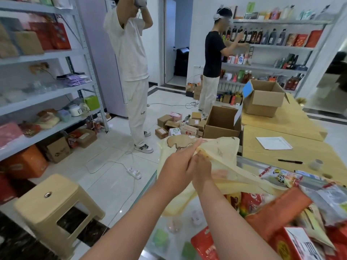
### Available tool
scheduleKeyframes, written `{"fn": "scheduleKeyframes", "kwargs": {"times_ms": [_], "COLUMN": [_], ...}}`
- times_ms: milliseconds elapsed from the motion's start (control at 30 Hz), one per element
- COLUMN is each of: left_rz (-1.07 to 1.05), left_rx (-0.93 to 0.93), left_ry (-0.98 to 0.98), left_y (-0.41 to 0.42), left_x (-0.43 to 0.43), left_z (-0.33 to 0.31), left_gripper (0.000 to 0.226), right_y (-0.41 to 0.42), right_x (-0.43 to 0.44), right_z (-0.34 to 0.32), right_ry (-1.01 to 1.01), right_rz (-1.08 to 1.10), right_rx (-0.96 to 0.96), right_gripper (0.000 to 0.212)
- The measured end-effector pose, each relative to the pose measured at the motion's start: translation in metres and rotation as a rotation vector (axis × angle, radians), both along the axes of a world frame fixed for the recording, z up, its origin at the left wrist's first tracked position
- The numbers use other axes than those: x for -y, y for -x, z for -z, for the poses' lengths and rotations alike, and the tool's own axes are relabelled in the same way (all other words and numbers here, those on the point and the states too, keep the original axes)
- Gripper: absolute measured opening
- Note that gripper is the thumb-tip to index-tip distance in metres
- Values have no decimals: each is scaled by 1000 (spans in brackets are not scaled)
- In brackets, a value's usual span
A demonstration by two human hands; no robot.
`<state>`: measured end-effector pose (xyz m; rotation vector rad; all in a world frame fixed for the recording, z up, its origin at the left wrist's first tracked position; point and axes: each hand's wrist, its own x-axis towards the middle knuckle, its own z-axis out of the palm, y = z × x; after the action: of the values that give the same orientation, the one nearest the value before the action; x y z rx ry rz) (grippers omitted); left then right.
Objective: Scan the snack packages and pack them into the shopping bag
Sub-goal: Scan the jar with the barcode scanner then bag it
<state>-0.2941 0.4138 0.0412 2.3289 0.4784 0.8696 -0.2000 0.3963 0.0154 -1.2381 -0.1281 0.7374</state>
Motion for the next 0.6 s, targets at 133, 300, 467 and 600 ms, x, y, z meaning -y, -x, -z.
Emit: {"fn": "scheduleKeyframes", "kwargs": {"times_ms": [133, 300, 467, 600], "left_rz": [-39, -84, -15, 38], "left_rx": [36, 50, 19, -31], "left_ry": [5, 14, 60, 96], "left_y": [2, 4, 8, 8], "left_x": [-2, -1, 2, 9], "left_z": [2, 10, 25, 23], "left_gripper": [42, 39, 40, 51], "right_y": [-8, -9, -10, -8], "right_x": [26, 72, 110, 131], "right_z": [1, -8, -22, -27], "right_ry": [-9, -148, -193, -121], "right_rz": [130, 242, 212, 149], "right_rx": [-187, -211, -263, -196], "right_gripper": [25, 30, 22, 23]}}
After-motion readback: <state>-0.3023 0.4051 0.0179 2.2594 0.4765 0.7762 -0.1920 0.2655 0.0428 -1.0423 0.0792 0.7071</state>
